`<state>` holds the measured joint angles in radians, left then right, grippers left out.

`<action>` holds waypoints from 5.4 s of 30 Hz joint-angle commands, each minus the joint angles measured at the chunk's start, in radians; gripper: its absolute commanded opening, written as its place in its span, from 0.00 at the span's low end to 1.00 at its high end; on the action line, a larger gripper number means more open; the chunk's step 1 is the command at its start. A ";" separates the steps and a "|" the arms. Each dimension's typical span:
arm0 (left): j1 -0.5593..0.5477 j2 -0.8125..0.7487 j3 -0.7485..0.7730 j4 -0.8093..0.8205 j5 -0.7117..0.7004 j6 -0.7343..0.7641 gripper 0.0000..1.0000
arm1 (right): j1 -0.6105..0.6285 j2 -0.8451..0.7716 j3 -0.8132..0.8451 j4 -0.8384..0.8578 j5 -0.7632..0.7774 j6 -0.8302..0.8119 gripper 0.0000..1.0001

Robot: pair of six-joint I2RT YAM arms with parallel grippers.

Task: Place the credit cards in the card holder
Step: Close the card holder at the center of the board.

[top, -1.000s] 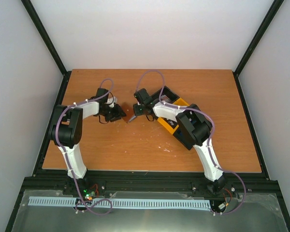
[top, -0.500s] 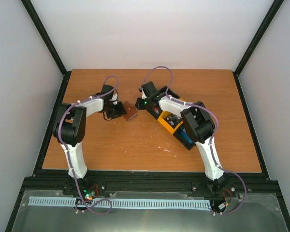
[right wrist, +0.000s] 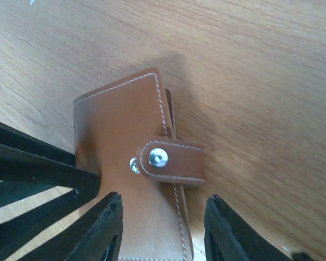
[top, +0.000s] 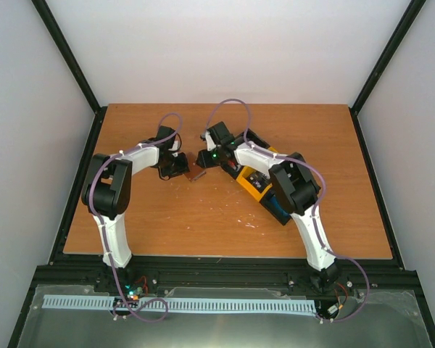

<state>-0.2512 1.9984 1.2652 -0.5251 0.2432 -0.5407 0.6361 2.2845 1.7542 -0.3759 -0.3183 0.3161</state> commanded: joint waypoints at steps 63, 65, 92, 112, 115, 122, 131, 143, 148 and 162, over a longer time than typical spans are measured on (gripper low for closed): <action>-0.075 -0.246 -0.660 0.239 0.179 -0.212 0.35 | 0.203 -0.231 -0.108 -0.499 0.347 0.346 0.47; -0.078 -0.228 -0.662 0.237 0.158 -0.217 0.33 | 0.209 -0.201 -0.063 -0.519 0.358 0.345 0.46; -0.112 -0.156 -0.693 0.245 0.030 -0.222 0.29 | 0.249 -0.018 0.142 -0.722 0.506 0.451 0.23; -0.112 -0.141 -0.679 0.260 0.063 -0.204 0.32 | 0.255 -0.082 0.123 -0.720 0.545 0.459 0.03; -0.112 -0.135 -0.677 0.269 0.082 -0.206 0.32 | 0.257 -0.093 0.119 -0.686 0.517 0.429 0.03; -0.112 -0.123 -0.674 0.283 0.104 -0.214 0.31 | 0.257 -0.087 0.112 -0.638 0.447 0.393 0.03; -0.112 -0.118 -0.680 0.291 0.114 -0.215 0.28 | 0.255 -0.107 0.040 -0.514 0.348 0.370 0.03; -0.109 -0.120 -0.686 0.295 0.114 -0.206 0.28 | 0.251 -0.107 0.021 -0.516 0.418 0.416 0.03; -0.109 -0.119 -0.683 0.294 0.113 -0.201 0.28 | 0.250 -0.105 0.028 -0.521 0.447 0.435 0.05; -0.109 -0.112 -0.678 0.290 0.112 -0.196 0.27 | 0.249 -0.117 0.035 -0.497 0.421 0.441 0.20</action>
<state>-0.3450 1.7348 0.6865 0.0517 0.5556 -0.7677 0.8768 2.2127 1.7847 -0.9062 0.1001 0.7387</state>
